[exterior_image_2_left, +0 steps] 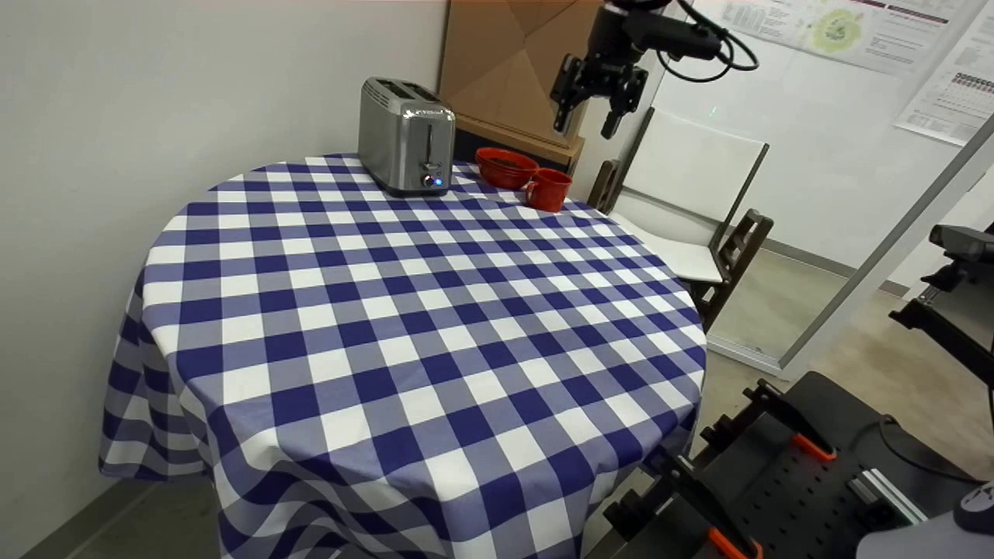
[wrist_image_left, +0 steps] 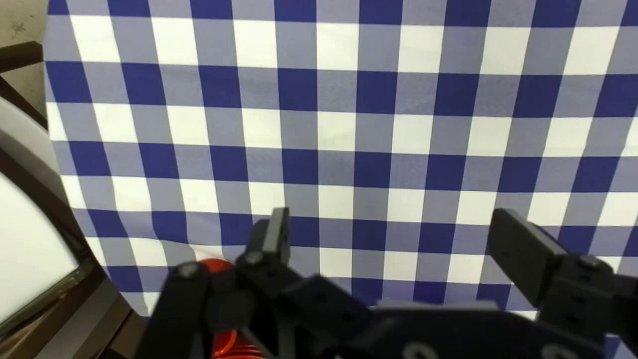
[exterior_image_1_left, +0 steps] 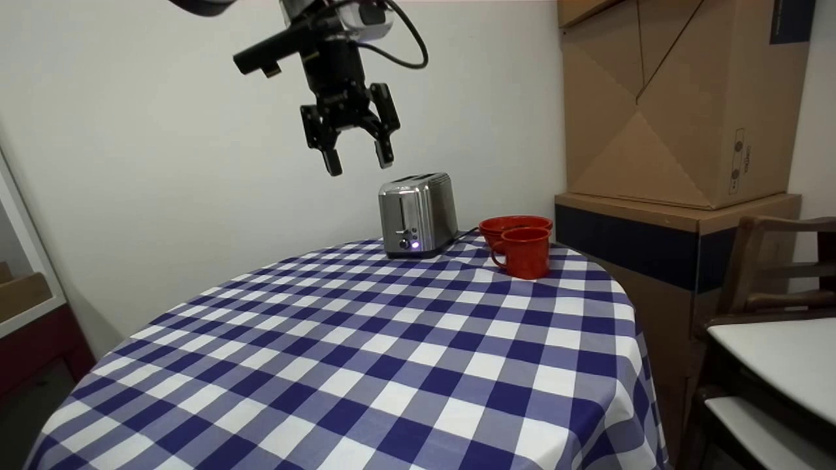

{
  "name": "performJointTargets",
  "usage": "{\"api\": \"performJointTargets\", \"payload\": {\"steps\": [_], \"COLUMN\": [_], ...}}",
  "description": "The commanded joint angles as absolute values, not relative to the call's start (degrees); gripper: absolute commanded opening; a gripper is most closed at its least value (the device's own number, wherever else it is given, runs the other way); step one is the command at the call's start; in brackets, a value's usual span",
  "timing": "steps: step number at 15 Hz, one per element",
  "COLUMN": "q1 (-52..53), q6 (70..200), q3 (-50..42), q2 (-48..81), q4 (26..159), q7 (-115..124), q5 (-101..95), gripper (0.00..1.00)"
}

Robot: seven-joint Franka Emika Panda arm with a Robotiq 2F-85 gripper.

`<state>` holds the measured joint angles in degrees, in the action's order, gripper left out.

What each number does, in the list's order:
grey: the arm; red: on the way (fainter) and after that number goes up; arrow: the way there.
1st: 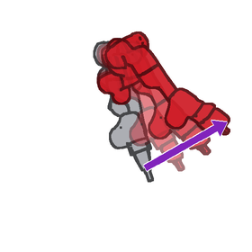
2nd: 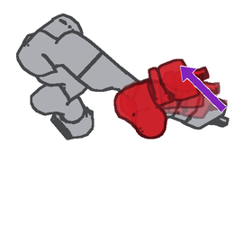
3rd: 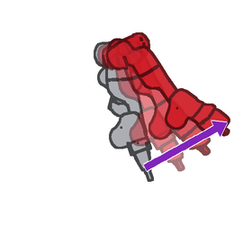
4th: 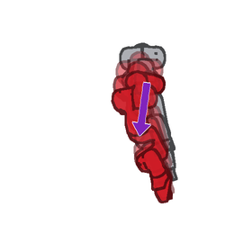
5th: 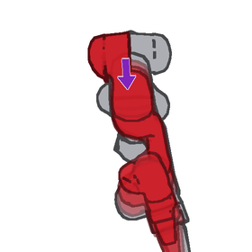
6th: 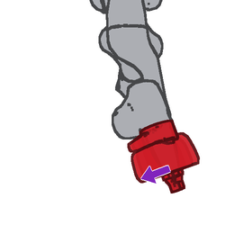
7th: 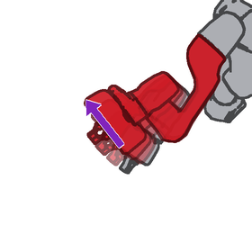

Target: Release the lever on the toaster upwards.

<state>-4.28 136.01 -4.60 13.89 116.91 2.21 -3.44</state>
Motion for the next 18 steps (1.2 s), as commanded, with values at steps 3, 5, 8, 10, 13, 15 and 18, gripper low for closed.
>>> {"api": "performJointTargets", "payload": {"steps": [3,5,8,10,13,15,18], "q1": [-3.3,-2.9,-1.9,-1.6,-1.5,-1.6,-1.8], "q6": [136.9,137.9,138.7,138.9,139.2,139.0,138.7], "q3": [-4.1,-4.2,-5.0,-5.3,-5.0,-4.8,-5.0], "q2": [34.7,40.7,48.4,53.2,59.4,63.0,67.8], "q4": [96.7,90.4,81.0,75.0,67.2,62.5,56.3], "q7": [2.7,3.5,4.6,4.8,4.7,4.3,3.9], "q5": [-3.7,-3.6,-4.3,-4.4,-3.9,-3.7,-3.8], "gripper": [1.00,1.00,1.00,1.00,1.00,1.00,1.00]}}
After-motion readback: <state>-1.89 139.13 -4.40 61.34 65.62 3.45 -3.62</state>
